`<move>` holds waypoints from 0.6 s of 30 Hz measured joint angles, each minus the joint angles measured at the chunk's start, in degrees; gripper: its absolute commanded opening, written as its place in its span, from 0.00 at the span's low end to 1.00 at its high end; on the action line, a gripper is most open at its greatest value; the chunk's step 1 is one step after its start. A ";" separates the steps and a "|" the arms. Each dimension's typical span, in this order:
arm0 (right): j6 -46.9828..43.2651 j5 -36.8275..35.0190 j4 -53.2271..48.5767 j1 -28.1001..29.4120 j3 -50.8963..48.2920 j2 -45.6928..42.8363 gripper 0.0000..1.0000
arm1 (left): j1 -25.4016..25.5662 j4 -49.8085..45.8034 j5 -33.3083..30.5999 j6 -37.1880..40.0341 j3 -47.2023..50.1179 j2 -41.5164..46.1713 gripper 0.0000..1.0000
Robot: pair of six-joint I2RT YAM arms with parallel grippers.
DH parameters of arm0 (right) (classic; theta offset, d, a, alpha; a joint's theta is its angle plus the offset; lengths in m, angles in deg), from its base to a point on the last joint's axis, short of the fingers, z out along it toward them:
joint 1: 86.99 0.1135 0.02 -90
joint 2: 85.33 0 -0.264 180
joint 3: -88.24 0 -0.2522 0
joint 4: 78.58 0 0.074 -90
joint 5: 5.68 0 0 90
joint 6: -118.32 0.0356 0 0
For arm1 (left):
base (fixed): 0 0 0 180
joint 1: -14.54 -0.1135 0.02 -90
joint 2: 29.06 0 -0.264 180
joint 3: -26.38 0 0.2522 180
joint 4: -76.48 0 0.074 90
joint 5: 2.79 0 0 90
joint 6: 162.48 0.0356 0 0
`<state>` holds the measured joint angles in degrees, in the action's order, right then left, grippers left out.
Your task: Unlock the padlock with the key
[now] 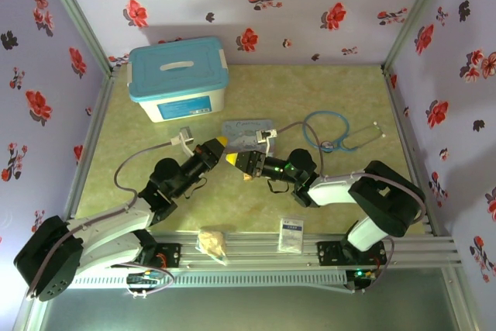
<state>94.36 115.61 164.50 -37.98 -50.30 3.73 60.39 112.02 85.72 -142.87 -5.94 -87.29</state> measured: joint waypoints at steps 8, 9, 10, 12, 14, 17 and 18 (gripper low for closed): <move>-0.13 -0.52 0.00 -0.07 -0.55 0.00 0.24 | 0.00 -1.38 -0.02 -0.24 0.46 0.98 0.00; -0.20 -0.66 0.02 -0.17 -0.55 0.00 0.24 | 0.00 -1.36 0.00 -0.46 0.66 0.94 0.00; -0.20 -0.68 0.00 -0.20 -0.55 0.00 0.23 | 0.00 -1.29 0.00 -0.66 0.74 0.83 0.00; -0.20 -0.81 -0.02 -0.33 -0.55 0.00 0.18 | 0.02 -1.03 0.00 -1.18 0.74 0.48 0.00; -0.22 -0.90 -0.17 -0.37 -0.55 0.00 0.17 | 0.02 -0.20 0.00 -1.51 1.31 0.46 0.00; -0.22 -0.90 -0.72 -0.37 -0.68 0.11 0.12 | 0.02 0.15 0.00 -1.73 1.79 0.46 0.00; -0.24 -0.92 -0.83 -0.37 -0.74 0.22 0.10 | 0.07 0.15 0.00 -1.73 1.81 0.46 0.00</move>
<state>94.12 114.69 163.67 -38.35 -51.04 3.95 60.45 112.17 85.72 -144.60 -4.13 -86.84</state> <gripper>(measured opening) 0.135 0.047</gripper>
